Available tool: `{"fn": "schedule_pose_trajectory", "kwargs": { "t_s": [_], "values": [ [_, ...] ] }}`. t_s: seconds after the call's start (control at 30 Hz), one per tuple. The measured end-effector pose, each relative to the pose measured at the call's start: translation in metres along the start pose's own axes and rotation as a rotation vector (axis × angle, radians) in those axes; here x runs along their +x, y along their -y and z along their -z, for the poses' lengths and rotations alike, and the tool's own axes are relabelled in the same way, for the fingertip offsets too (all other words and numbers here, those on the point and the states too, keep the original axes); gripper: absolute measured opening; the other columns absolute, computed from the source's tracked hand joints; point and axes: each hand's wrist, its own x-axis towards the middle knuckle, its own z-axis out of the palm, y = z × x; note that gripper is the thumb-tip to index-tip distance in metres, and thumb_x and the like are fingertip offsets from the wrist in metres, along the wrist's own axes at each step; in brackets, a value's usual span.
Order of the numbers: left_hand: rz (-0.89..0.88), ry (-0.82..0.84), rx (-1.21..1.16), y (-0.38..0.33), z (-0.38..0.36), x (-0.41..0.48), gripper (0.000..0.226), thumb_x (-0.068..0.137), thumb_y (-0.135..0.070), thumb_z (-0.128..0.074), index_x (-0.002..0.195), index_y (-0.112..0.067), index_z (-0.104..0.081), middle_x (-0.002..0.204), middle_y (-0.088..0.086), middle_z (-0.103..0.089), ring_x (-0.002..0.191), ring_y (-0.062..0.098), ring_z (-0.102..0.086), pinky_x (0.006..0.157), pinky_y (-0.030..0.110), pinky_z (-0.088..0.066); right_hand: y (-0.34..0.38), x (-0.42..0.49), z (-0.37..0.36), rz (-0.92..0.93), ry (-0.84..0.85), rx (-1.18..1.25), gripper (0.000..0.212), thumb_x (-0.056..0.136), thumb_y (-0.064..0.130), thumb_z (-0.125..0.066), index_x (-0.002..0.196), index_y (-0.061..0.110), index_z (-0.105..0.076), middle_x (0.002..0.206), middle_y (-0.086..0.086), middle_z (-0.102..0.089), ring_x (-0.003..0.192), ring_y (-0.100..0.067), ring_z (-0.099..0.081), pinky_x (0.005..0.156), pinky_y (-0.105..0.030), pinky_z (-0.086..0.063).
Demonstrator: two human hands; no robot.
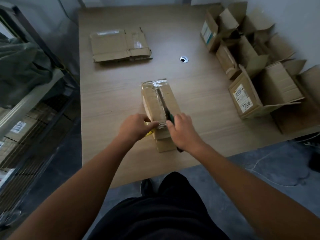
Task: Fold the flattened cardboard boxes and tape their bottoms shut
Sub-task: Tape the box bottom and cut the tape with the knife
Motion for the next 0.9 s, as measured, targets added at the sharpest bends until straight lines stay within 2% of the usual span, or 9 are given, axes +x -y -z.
{"fn": "schedule_pose_trajectory", "kwargs": {
  "t_s": [0.07, 0.17, 0.27, 0.33, 0.43, 0.5, 0.63, 0.73, 0.9],
  "values": [
    [0.009, -0.013, 0.003, -0.005, 0.0, 0.002, 0.057, 0.086, -0.072, -0.06, 0.109, -0.022, -0.074, 0.103, 0.005, -0.074, 0.095, 0.026, -0.067, 0.069, 0.034, -0.048, 0.005, -0.001, -0.002, -0.01, 0.034, -0.058, 0.052, 0.107, 0.038, -0.04, 0.136, -0.003, -0.053, 0.147, -0.017, -0.043, 0.134, -0.034, -0.037, 0.115, -0.045, -0.031],
    [0.007, -0.021, 0.008, -0.011, 0.002, 0.005, 0.057, 0.087, -0.071, -0.059, 0.108, -0.021, -0.073, 0.102, 0.004, -0.073, 0.096, 0.027, -0.067, 0.068, 0.034, -0.047, 0.01, -0.002, -0.001, -0.029, 0.062, -0.072, 0.058, 0.108, 0.04, -0.036, 0.147, -0.003, -0.044, 0.165, -0.013, -0.023, 0.151, -0.031, -0.019, 0.125, -0.045, -0.019],
    [-0.037, 0.035, -0.091, -0.003, 0.004, -0.003, 0.04, 0.095, -0.056, -0.058, 0.112, -0.023, -0.072, 0.092, 0.001, -0.067, 0.093, 0.027, -0.067, 0.07, 0.034, -0.048, 0.016, -0.005, 0.0, -0.083, 0.158, 0.008, 0.062, 0.109, 0.041, -0.033, 0.15, -0.005, -0.037, 0.17, -0.01, -0.004, 0.157, -0.024, 0.001, 0.127, -0.046, -0.011],
    [-0.055, 0.106, -0.313, 0.011, 0.003, -0.014, 0.027, 0.099, -0.038, -0.055, 0.119, -0.024, -0.068, 0.086, 0.0, -0.068, 0.081, 0.024, -0.068, 0.071, 0.039, -0.056, 0.019, -0.007, 0.003, -0.108, 0.188, 0.046, 0.063, 0.109, 0.041, -0.032, 0.153, -0.005, -0.031, 0.171, -0.008, 0.004, 0.157, -0.022, 0.008, 0.127, -0.045, -0.008],
    [-0.083, 0.129, -0.421, 0.022, 0.003, -0.029, 0.027, 0.101, -0.031, -0.056, 0.126, -0.024, -0.062, 0.083, 0.002, -0.067, 0.071, 0.016, -0.069, 0.072, 0.04, -0.06, 0.023, -0.009, 0.008, -0.134, 0.245, 0.08, 0.065, 0.11, 0.041, -0.031, 0.156, -0.005, -0.023, 0.169, -0.009, 0.014, 0.155, -0.023, 0.016, 0.126, -0.045, -0.003],
    [-0.068, 0.097, -0.327, 0.023, 0.0, -0.028, 0.026, 0.098, -0.037, -0.061, 0.122, -0.027, -0.063, 0.086, 0.0, -0.069, 0.073, 0.016, -0.069, 0.074, 0.04, -0.06, 0.027, -0.011, 0.009, -0.137, 0.294, 0.078, 0.063, 0.11, 0.041, -0.03, 0.155, -0.003, -0.028, 0.168, -0.011, 0.019, 0.154, -0.024, 0.022, 0.124, -0.046, 0.001],
    [0.061, 0.129, -0.102, 0.025, -0.001, -0.012, 0.031, 0.092, -0.048, -0.068, 0.115, -0.028, -0.071, 0.11, 0.001, -0.07, 0.082, 0.017, -0.064, 0.079, 0.034, -0.056, 0.027, -0.013, 0.009, -0.11, 0.339, 0.091, 0.058, 0.109, 0.041, -0.032, 0.148, 0.0, -0.042, 0.167, -0.012, 0.023, 0.152, -0.026, 0.027, 0.124, -0.046, 0.004],
    [0.082, 0.107, -0.13, 0.022, 0.0, -0.009, 0.022, 0.091, -0.043, -0.072, 0.105, -0.026, -0.073, 0.108, -0.002, -0.064, 0.076, 0.017, -0.062, 0.072, 0.032, -0.053, 0.024, -0.013, 0.012, -0.086, 0.381, 0.08, 0.054, 0.109, 0.041, -0.034, 0.142, 0.002, -0.05, 0.165, -0.011, 0.028, 0.151, -0.025, 0.03, 0.123, -0.049, 0.004],
    [0.118, -0.014, -0.053, 0.011, -0.005, -0.019, 0.012, 0.092, -0.039, -0.071, 0.094, -0.027, -0.071, 0.108, 0.006, -0.066, 0.093, 0.026, -0.064, 0.078, 0.035, -0.054, 0.018, -0.011, 0.003, -0.037, 0.433, -0.022, 0.05, 0.108, 0.042, -0.034, 0.13, 0.005, -0.06, 0.161, -0.014, 0.037, 0.146, -0.031, 0.039, 0.122, -0.056, 0.006]
  ]
}}
